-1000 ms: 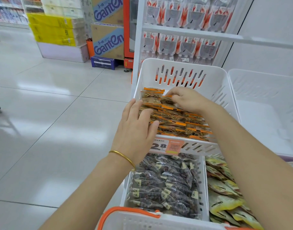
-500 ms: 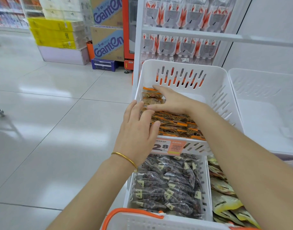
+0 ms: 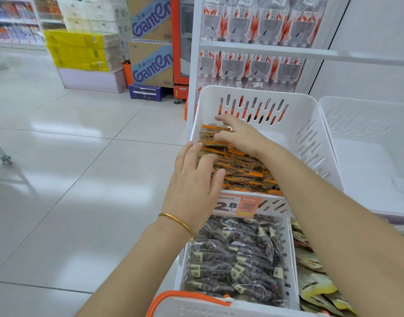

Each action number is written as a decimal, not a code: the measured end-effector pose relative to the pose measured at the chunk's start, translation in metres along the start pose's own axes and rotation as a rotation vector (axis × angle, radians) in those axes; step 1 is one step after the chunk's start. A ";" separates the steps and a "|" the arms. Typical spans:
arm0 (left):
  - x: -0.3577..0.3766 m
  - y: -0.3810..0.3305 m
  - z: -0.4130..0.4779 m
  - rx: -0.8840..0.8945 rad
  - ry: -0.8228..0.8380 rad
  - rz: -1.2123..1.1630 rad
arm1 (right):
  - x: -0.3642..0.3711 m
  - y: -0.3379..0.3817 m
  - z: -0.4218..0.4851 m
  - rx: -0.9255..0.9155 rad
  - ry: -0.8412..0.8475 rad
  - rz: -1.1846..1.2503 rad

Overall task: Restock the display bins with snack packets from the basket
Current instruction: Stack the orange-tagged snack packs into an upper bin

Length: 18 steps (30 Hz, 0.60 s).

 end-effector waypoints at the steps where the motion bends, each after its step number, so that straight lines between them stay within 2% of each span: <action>1: 0.000 0.000 0.000 0.005 -0.005 -0.002 | -0.002 0.001 0.000 0.003 -0.046 0.023; 5: 0.000 0.000 0.000 0.007 -0.009 -0.019 | -0.008 0.009 0.003 -0.084 -0.214 -0.024; 8: -0.001 -0.001 -0.001 0.006 -0.004 -0.018 | -0.004 0.011 0.012 -0.019 -0.108 0.035; 10: -0.001 -0.001 0.000 0.003 0.000 -0.019 | 0.001 0.012 0.016 -0.003 0.018 -0.049; 12: -0.001 -0.001 0.000 0.002 -0.004 -0.026 | 0.006 0.012 0.018 -0.033 0.050 -0.183; 18: 0.000 0.000 0.000 0.022 -0.025 -0.019 | -0.014 0.017 0.017 -0.041 -0.273 -0.145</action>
Point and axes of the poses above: each hand's wrist, its own z-axis towards the middle knuckle, its own x-axis out of the palm, y = z × x, the point moved 6 cm from there along z, towards the middle knuckle, and after that the axes turned 8 degrees about -y, right-handed, at the moved point
